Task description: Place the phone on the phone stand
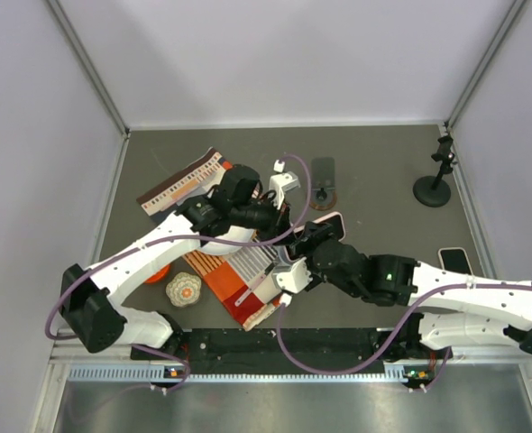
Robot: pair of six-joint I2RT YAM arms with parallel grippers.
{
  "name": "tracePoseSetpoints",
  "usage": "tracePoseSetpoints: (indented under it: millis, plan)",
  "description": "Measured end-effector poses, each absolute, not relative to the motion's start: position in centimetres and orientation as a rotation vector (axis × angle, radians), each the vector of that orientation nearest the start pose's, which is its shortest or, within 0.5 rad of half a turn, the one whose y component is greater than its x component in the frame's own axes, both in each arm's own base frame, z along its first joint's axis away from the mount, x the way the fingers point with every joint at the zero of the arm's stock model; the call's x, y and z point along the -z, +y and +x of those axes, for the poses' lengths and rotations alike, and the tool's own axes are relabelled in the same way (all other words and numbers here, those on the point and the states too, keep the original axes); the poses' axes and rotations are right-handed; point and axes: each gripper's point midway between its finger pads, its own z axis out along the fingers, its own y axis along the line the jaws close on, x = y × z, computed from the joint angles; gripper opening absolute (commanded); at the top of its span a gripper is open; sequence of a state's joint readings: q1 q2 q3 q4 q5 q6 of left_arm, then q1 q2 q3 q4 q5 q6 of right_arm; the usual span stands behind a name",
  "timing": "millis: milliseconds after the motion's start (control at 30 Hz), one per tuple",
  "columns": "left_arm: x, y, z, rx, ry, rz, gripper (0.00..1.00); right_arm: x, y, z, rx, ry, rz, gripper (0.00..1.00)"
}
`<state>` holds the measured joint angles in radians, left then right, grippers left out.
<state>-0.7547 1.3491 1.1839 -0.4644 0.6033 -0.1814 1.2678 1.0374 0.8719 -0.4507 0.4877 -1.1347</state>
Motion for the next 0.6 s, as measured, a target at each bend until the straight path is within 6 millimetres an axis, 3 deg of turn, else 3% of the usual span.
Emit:
tracePoseSetpoints:
  millis: [67,100,200,367,600]
  plan:
    - [-23.1,-32.5,19.2,1.156,2.098,0.995,0.00,-22.3,25.2,20.0,0.453,1.025,-1.875,0.60]
    - [-23.2,-32.5,19.3,1.148,2.096,0.991,0.00,-22.4,25.2,20.0,0.451,1.026,-1.870,0.99]
    - [-23.7,-32.0,19.6,1.103,2.074,0.968,0.00,-22.3,25.4,20.2,0.434,1.042,-1.809,0.99]
    - [-24.4,-29.6,19.6,0.976,2.013,0.886,0.00,-22.8,24.9,20.2,0.316,1.139,-1.604,0.99]
    - [-29.0,-24.2,22.0,0.748,1.757,0.581,0.00,-24.2,18.9,24.7,0.228,1.580,-0.963,0.99]
